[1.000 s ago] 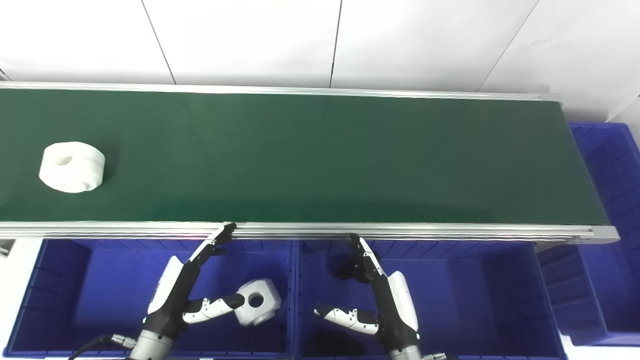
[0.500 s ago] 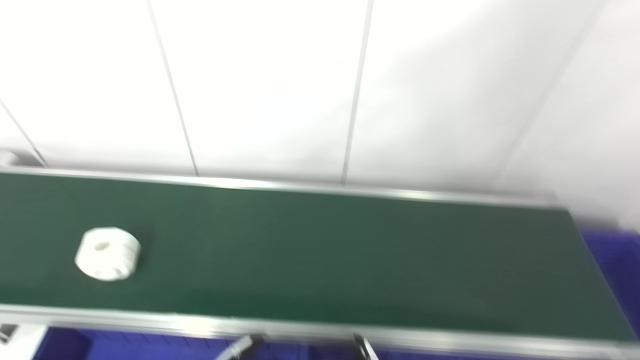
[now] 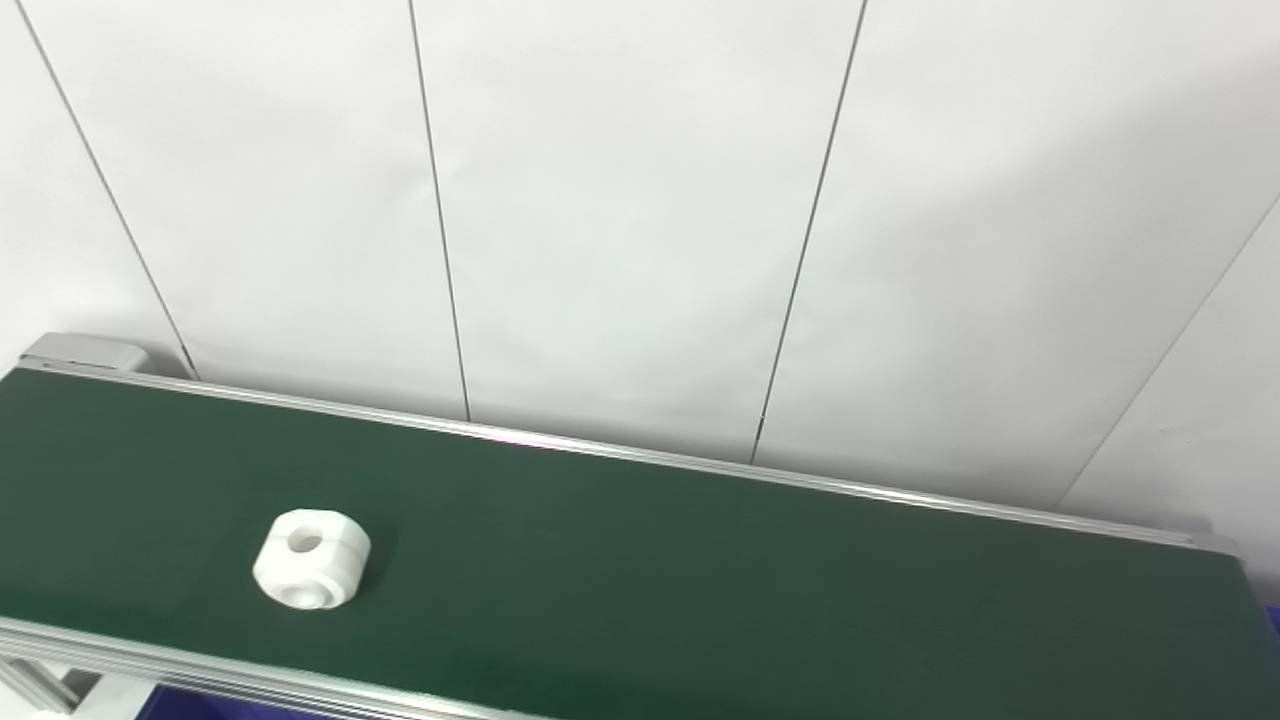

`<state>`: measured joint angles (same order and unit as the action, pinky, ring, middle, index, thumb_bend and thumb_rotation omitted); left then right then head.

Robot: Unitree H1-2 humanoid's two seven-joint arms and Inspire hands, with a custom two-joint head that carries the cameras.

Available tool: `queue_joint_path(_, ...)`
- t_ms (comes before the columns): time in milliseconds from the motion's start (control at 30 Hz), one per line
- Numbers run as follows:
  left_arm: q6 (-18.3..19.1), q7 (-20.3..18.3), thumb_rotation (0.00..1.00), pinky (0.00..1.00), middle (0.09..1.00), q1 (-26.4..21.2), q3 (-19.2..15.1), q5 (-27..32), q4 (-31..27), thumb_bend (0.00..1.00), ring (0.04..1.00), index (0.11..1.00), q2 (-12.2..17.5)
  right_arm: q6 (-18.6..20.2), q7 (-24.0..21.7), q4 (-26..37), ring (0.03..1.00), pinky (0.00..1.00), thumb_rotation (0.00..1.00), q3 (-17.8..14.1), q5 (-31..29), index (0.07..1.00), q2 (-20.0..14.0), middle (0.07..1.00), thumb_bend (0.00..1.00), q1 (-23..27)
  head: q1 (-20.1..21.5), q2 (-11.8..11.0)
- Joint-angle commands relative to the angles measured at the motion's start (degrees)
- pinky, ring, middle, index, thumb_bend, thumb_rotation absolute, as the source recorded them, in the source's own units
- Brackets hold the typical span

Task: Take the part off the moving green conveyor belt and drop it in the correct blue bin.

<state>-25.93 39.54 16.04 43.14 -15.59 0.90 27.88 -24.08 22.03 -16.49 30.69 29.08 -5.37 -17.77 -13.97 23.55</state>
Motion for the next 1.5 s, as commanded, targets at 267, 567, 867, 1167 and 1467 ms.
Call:
queue_joint_path(267, -0.4, -10.8, 0.84, 0.68, 0.813, -2.4, -16.7, -2.4, -14.8, 0.72, 0.774, 0.802, 2.9, -2.8, 5.4, -1.1, 0.822, 0.77, 0.5, 5.5, -0.8, 0.982, 0.8, 0.878, 0.91, 0.7, -3.8, 0.9)
queue_joint_path(567, 8.1, -24.6, 0.64, 0.75, 0.876, -4.4, -31.7, -3.2, -18.7, 0.82, 0.837, 0.873, 1.1, -2.8, 4.9, 1.2, 0.831, 0.79, 0.48, 6.6, -2.8, 0.999, -0.9, 0.897, 0.9, 0.7, -8.0, 3.7)
queue_joint_path(867, 18.8, -34.9, 0.49, 0.86, 0.96, -10.1, -40.3, -5.5, -17.8, 0.7, 0.922, 0.961, 1.4, -2.8, 4.4, 3.4, 0.849, 0.83, 0.47, 6.1, -3.0, 1.0, -1.5, 0.909, 0.9, 0.1, -10.1, 6.5)
queue_joint_path(1167, 30.4, -44.1, 0.35, 0.88, 0.972, -15.1, -43.3, -10.5, -13.8, 0.75, 0.956, 0.98, 3.7, -2.8, 4.4, 4.4, 0.871, 0.9, 0.48, 6.3, -3.5, 1.0, -2.4, 0.924, 0.89, 0.2, -11.5, 7.3)
queue_joint_path(1467, 33.8, -48.7, 0.26, 0.9, 0.952, -20.2, -40.2, -17.6, -7.1, 0.83, 0.937, 0.97, 5.8, -2.8, 4.3, 5.0, 0.886, 0.94, 0.49, 6.2, -4.0, 1.0, -3.0, 0.93, 0.89, 0.3, -11.9, 8.1)
